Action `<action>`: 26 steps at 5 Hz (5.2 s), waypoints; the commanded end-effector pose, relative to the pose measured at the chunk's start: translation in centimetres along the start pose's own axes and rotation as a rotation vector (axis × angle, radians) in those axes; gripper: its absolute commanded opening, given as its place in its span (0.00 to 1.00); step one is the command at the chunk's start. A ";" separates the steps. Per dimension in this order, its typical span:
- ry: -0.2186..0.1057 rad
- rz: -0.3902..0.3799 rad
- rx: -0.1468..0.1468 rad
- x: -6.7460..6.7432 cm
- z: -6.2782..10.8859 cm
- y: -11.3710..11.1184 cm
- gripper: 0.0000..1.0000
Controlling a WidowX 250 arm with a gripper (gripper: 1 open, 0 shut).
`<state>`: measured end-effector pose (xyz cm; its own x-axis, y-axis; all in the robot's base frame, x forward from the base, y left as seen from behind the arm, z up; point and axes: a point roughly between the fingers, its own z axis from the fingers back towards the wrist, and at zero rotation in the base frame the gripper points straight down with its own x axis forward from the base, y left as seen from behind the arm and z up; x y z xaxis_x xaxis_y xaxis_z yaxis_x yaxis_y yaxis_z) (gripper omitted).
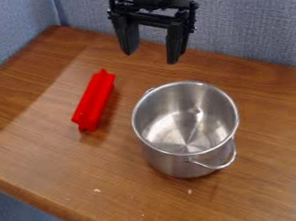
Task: Put the red object in the metal pot
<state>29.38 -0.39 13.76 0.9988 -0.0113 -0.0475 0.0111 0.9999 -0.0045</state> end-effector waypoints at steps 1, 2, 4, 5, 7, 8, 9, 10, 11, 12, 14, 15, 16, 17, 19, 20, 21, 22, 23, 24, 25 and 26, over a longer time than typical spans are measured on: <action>0.018 0.002 0.000 -0.1 -0.6 0.0 1.00; 0.040 0.065 0.035 0.0 -1.2 2.6 1.00; 0.027 0.139 0.106 -0.2 -2.8 7.9 1.00; 0.017 0.160 0.132 -0.6 -3.8 9.3 1.00; -0.031 0.182 0.104 -0.2 -5.5 9.8 1.00; -0.054 0.184 0.105 0.2 -6.1 9.9 1.00; -0.067 0.189 0.102 0.5 -6.6 9.9 1.00; -0.075 0.194 0.100 0.6 -6.8 9.9 1.00; -0.080 0.201 0.099 0.7 -7.0 10.0 1.00; -0.083 0.208 0.100 0.7 -7.0 10.0 1.00; -0.085 0.222 0.101 0.6 -7.0 10.0 1.00; -0.088 0.229 0.103 0.6 -7.0 9.9 1.00; -0.092 0.234 0.105 0.6 -7.0 9.9 1.00; -0.095 0.239 0.108 0.6 -6.9 9.9 1.00; -0.106 0.245 0.113 0.5 -6.7 9.7 1.00; -0.110 0.247 0.113 0.5 -6.5 9.7 1.00; -0.091 0.251 0.125 0.4 -7.3 9.9 1.00; -0.073 0.255 0.136 0.3 -8.1 10.1 1.00; -0.052 0.259 0.146 0.2 -9.0 10.3 1.00; -0.036 0.264 0.142 0.1 -9.8 10.4 1.00; -0.030 0.268 0.140 0.2 -10.2 10.4 0.00; -0.030 0.271 0.137 0.1 -10.1 10.4 0.00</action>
<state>28.99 9.49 3.02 0.9684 0.2486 -0.0205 -0.2438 0.9607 0.1331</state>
